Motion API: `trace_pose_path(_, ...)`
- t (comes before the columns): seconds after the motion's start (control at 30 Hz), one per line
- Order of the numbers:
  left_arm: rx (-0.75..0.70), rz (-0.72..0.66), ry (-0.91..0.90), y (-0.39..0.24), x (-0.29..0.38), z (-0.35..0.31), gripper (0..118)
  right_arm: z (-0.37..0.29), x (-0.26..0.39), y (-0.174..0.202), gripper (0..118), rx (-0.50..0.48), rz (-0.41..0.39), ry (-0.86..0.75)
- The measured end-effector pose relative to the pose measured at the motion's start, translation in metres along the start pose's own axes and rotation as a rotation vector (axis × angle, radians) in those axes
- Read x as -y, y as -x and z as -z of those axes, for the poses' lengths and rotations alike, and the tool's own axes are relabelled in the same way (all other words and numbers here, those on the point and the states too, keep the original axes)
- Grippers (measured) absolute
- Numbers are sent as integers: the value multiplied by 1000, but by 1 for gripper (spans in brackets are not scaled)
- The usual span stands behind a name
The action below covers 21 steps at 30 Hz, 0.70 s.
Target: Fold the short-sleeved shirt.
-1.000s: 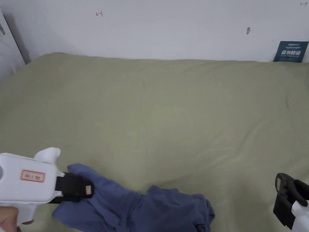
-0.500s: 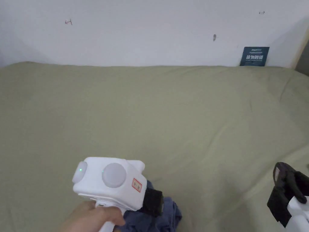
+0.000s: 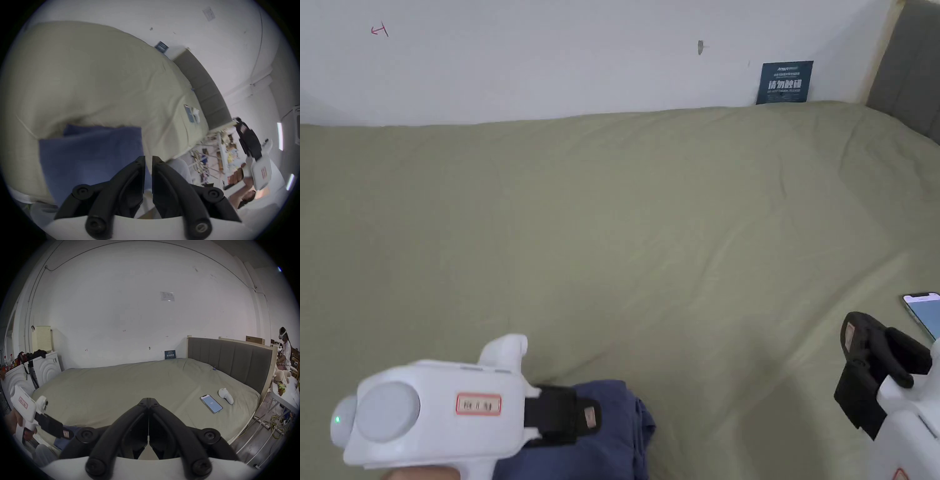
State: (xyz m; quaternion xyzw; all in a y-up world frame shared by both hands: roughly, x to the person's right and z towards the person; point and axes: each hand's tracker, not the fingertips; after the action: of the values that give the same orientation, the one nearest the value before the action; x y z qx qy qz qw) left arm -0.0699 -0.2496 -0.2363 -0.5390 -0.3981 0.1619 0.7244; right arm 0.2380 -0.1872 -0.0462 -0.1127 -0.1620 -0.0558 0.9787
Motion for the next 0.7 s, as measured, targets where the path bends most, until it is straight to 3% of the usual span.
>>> trace_pose_path(0.13,157,-68,75,25,26,49,9,1,7,6,3,-14,-5,31)
trace_pose_path(0.27,71,-11,105,42,38,96,9,1,16,9,3,-28,-9,80)
trace_pose_path(0.37,122,-16,78,41,32,96,9,1,21,14,3,-78,-10,128)
trace_pose_path(0.43,116,-16,75,34,23,81,9,5,26,22,3,-148,-15,170)
trace_pose_path(0.57,118,22,2,30,17,15,9,29,41,49,3,-401,-18,314)
trace_pose_path(0.7,7,16,-99,53,24,-46,9,77,64,76,3,-710,146,528)
